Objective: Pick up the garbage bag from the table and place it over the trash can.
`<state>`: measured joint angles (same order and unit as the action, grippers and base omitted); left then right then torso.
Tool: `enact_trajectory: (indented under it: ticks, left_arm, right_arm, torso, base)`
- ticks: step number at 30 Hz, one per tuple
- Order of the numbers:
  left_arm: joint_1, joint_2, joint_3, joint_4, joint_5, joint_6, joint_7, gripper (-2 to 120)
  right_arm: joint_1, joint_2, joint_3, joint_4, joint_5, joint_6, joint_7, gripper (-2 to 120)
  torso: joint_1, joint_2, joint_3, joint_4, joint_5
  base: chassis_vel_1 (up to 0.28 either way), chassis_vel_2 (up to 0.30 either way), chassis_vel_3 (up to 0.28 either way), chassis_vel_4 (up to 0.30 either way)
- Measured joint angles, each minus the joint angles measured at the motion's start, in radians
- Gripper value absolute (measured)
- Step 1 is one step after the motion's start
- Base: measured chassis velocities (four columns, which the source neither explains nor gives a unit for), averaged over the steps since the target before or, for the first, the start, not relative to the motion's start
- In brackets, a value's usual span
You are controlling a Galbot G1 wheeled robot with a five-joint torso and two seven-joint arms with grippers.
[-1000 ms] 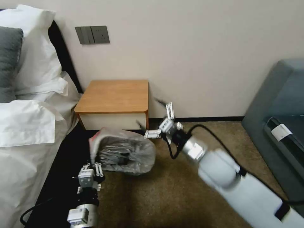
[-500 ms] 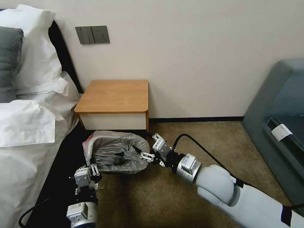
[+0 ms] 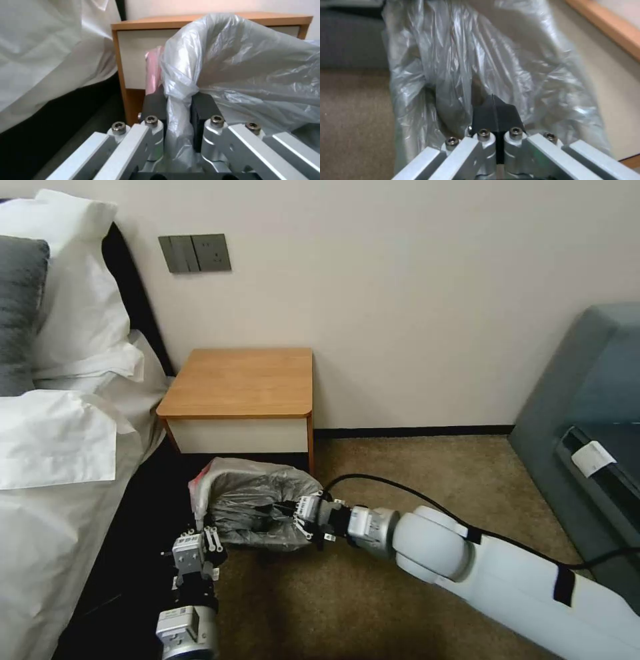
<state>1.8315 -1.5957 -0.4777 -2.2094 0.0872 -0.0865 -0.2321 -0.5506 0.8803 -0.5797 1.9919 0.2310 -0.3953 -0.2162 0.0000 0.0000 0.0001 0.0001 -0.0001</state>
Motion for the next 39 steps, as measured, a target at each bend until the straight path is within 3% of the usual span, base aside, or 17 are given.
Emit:
enact_trajectory:
  ticks: [10,15,28,34,39]
  left_arm:
    - [-0.004,-0.012,0.022,0.013,0.051,-0.005,0.006,11]
    - [-0.001,-0.013,0.049,0.025,0.095,-0.009,0.006,11]
    - [0.016,-0.013,0.086,-0.018,0.147,-0.009,0.002,11]
    - [0.018,-0.013,0.087,-0.023,0.152,-0.015,-0.002,11]
    - [0.009,-0.013,0.067,0.002,0.131,-0.016,-0.015,11]
  right_arm:
    - [0.125,0.081,-0.138,-0.103,0.018,-0.061,0.033,0]
    - [0.227,0.17,-0.245,-0.229,0.028,-0.1,0.063,0]
    - [0.303,0.34,-0.366,-0.487,0.029,-0.115,0.099,0]
    - [0.303,0.368,-0.368,-0.53,0.026,-0.105,0.115,0]
    - [0.296,0.318,-0.342,-0.449,0.034,-0.103,0.12,0]
  torso:
    - [0.0,0.0,0.0,-0.0001,0.0001]
    - [0.0,0.0,0.0,-0.0001,0.0]
    - [0.0,0.0,0.0,-0.0001,0.0001]
    - [0.0,0.0,0.0,0.0,0.0001]
    - [0.0,0.0,0.0,0.0,0.0]
  base:
    - [0.0,0.0,0.0,0.0]
    - [0.0,0.0,0.0,0.0]
    - [0.0,0.0,0.0,0.0]
    - [0.0,0.0,0.0,0.0]
    - [0.0,0.0,0.0,0.0]
